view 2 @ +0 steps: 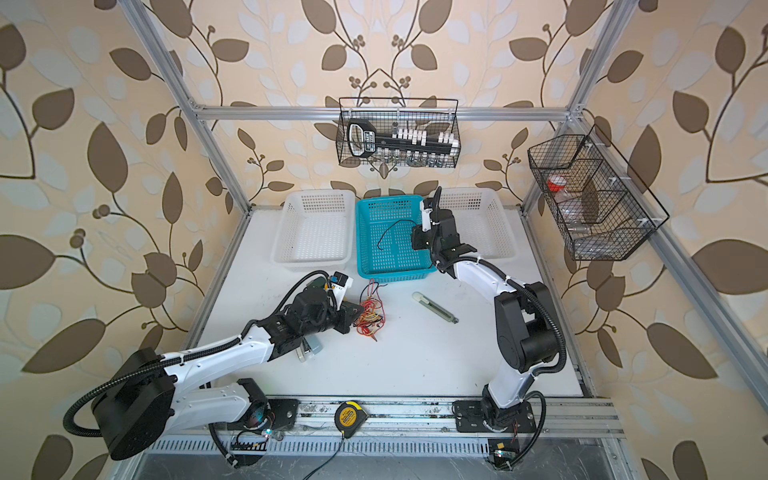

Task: Untangle the cables
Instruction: 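Carry the black wire with the right gripper over the teal basket, then open the right gripper to drop the black wire into the teal basket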

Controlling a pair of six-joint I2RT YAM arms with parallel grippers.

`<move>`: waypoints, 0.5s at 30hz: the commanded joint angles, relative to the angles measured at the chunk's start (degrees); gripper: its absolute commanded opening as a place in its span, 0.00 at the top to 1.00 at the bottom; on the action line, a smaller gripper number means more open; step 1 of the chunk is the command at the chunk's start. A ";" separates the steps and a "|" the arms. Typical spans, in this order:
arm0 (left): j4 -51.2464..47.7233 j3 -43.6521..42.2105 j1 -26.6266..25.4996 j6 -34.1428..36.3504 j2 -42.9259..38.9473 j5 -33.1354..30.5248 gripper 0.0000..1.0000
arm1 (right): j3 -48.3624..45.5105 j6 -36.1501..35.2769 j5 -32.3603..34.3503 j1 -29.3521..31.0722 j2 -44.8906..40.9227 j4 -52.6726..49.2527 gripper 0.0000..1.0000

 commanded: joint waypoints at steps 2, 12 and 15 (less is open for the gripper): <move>1.66 3.31 0.56 2.01 -0.80 2.12 1.00 | -0.08 -1.35 2.25 0.23 1.17 -2.13 0.74; 1.58 3.71 0.60 2.36 -0.53 1.96 1.00 | -0.15 -2.88 -1.54 0.20 0.19 -4.72 0.64; 1.86 3.55 0.57 2.72 -0.53 1.88 1.00 | -1.05 -2.38 -3.31 0.26 -1.20 -4.82 0.64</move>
